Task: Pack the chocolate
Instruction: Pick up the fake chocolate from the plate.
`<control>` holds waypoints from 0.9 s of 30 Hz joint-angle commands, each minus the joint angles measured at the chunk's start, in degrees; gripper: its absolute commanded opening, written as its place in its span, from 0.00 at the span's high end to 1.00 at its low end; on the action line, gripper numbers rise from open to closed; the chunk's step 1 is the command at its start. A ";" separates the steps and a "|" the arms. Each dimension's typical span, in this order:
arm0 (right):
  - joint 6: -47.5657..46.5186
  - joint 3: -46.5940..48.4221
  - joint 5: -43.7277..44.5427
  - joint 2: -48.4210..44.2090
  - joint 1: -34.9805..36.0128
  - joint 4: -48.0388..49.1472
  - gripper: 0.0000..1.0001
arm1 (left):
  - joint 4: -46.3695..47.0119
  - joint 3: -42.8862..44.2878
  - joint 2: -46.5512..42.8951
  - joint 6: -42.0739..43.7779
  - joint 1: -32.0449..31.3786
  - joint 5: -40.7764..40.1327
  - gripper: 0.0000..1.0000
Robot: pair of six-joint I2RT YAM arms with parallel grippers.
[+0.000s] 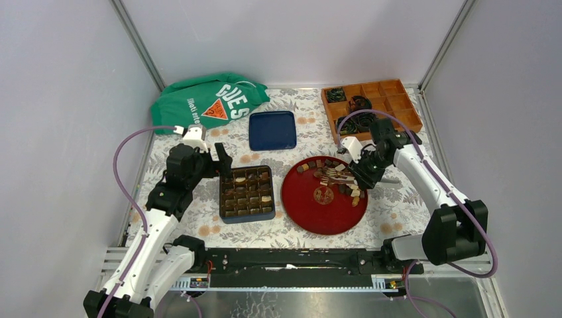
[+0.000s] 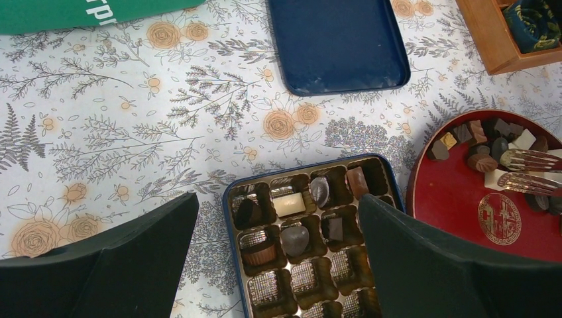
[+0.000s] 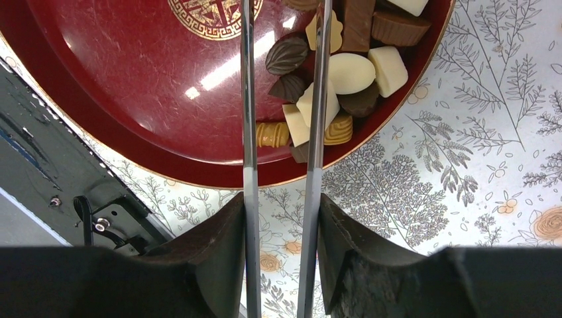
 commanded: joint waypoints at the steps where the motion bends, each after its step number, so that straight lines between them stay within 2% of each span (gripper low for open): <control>1: -1.53 3.63 -2.16 1.13 -0.23 -1.23 0.55 | 2.86 0.29 -0.35 1.00 0.32 1.27 0.01; 13: -3.03 4.66 -1.46 -0.44 -0.23 -4.08 0.56 | 3.03 0.36 -0.10 1.00 0.32 1.96 0.01; 27: -0.53 6.05 0.09 3.33 1.94 -2.26 0.54 | 3.06 0.38 0.09 1.08 0.49 2.47 0.01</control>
